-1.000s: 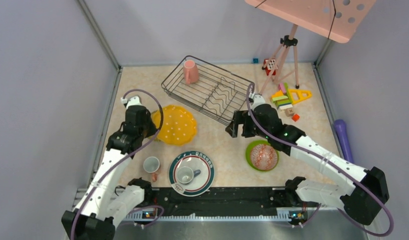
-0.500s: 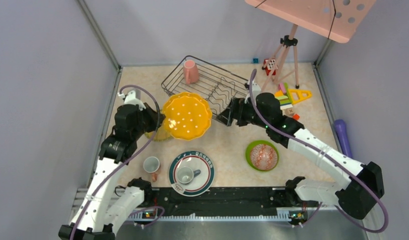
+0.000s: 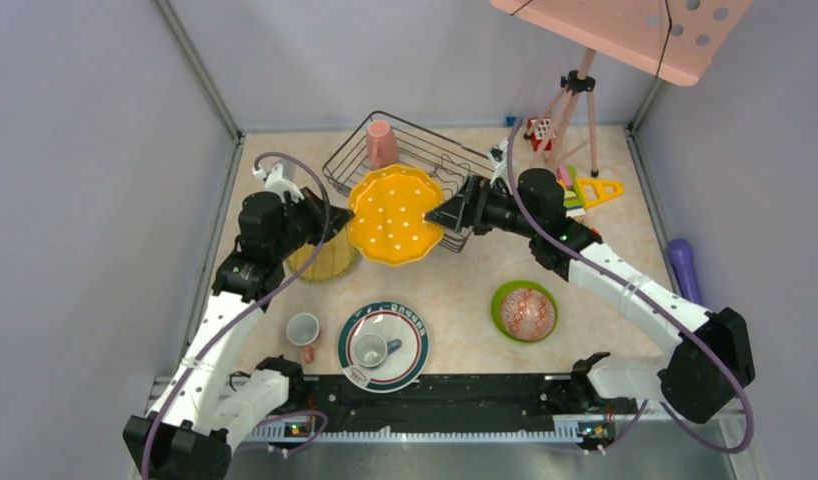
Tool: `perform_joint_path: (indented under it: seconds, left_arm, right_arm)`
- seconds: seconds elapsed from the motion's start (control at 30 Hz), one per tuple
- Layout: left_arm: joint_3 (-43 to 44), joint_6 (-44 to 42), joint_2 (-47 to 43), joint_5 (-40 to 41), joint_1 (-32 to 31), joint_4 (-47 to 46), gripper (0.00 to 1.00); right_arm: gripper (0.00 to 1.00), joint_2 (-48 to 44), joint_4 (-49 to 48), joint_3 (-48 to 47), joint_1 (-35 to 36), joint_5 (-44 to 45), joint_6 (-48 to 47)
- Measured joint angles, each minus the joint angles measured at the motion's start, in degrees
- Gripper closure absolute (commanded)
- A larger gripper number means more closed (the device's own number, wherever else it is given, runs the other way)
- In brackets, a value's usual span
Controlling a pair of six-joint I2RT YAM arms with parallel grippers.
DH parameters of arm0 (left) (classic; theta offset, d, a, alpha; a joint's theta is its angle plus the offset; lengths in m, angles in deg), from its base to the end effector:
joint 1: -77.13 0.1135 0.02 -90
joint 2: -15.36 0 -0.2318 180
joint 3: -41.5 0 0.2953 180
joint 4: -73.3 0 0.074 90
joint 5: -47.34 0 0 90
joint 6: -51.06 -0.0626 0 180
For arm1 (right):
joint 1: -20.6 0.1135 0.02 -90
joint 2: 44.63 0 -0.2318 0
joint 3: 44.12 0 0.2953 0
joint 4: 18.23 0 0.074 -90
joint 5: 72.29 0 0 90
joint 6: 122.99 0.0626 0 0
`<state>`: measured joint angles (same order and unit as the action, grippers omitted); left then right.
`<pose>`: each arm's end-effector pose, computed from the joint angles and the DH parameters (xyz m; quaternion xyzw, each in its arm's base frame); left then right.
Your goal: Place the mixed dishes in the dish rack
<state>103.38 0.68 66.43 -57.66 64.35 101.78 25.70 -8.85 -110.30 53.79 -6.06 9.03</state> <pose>0.2817 -0.0805 0.3084 -0.1108 0.7964 -0.3529 0.4784 0.2909 0.2205 0.2797 -0.0679 0.7762 0.4977 0.3811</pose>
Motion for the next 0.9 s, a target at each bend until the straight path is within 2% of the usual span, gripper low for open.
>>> perform_joint_path:
  seconds: [0.07, 0.13, 0.2, 0.27, 0.3, 0.37, 0.57, 0.7, 0.83, 0.9]
  left_arm:
    - [-0.04, 0.44, 0.35, -1.01, 0.0, -0.81, 1.0]
    - [-0.13, 0.83, 0.55, -1.95, 0.0, -1.77, 1.0]
    - [-0.13, 1.03, 0.87, -2.67, 0.0, -2.86, 1.0]
    - [-0.13, 1.03, 1.11, -3.3, 0.0, -3.91, 1.0]
    - [-0.17, 0.81, 1.25, -3.23, -0.02, -4.24, 1.0]
    - [-0.74, 0.72, 1.29, -4.11, -0.02, -6.23, 1.0]
    - [-1.97, 1.27, 2.97, -4.11, -0.07, -9.97, 0.64]
    - [-1.97, 2.56, 3.98, -3.96, -0.07, -13.29, 0.33]
    - [-1.95, 2.67, 4.24, -2.95, -0.07, -14.29, 0.22]
    - [-1.95, 2.71, 4.92, -2.14, -0.07, -14.29, 0.11]
  right_arm:
    - [0.3, 1.07, -0.7, -0.46, 0.0, -0.98, 0.74]
    - [0.43, 2.14, -0.94, -1.14, 0.0, -1.6, 1.36]
    - [0.62, 3.5, -1.27, -2.03, 0.0, -2.36, 2.08]
    - [0.9, 4.68, -1.68, -2.67, 0.0, -3.56, 3.15]
    - [1.0, 5.05, -1.4, -2.93, 0.0, -3.3, 3.28]
    - [1.0, 5.62, -0.42, -3.23, -0.44, -2.51, 3.8]
    - [1.0, 6.58, 2.36, -6.27, -1.51, -2.36, 1.62]
    - [1.0, 7.21, 5.01, -7.82, -2.1, 0.66, -4.55]
    - [1.0, 8.39, 7.67, -7.93, -3.13, 6.32, -12.31]
    - [1.0, 8.7, 8.85, -7.93, -3.41, 9.88, -16.85]
